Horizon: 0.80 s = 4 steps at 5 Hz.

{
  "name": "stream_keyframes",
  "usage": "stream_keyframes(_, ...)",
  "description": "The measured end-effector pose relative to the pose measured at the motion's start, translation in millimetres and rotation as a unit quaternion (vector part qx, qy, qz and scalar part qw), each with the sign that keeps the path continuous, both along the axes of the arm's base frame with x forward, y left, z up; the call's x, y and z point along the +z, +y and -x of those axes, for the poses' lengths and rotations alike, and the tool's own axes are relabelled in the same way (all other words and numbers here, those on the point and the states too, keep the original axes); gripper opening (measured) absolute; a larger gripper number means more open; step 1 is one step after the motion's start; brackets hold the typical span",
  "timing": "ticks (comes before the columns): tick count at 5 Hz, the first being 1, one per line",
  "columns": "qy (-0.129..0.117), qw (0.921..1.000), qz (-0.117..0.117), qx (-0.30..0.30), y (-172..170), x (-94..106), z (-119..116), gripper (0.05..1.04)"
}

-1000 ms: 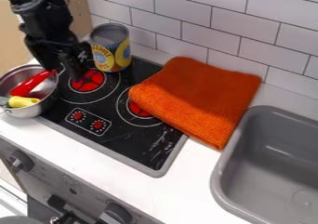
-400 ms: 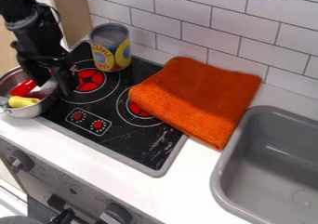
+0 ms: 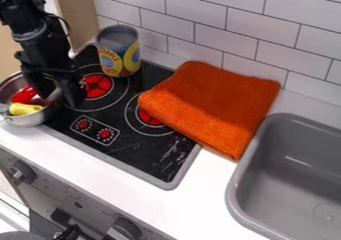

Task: Move the metalic pot to right bottom of the bunner

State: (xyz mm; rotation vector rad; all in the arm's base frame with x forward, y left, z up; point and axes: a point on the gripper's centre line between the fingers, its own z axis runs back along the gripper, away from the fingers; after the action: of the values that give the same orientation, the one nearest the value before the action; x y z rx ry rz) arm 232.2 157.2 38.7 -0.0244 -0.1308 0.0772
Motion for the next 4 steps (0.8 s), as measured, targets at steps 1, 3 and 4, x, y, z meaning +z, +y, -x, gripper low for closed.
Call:
stream_keyframes(1,0.007,1.0,-0.006,0.004,-1,-9.5,2,0.999)
stream_keyframes(3,0.014,0.9994,-0.02,0.025,-1,-26.1,-3,0.955)
stream_keyframes(4,0.009,0.9989,-0.032,0.032,-1,-30.7,-5,0.683)
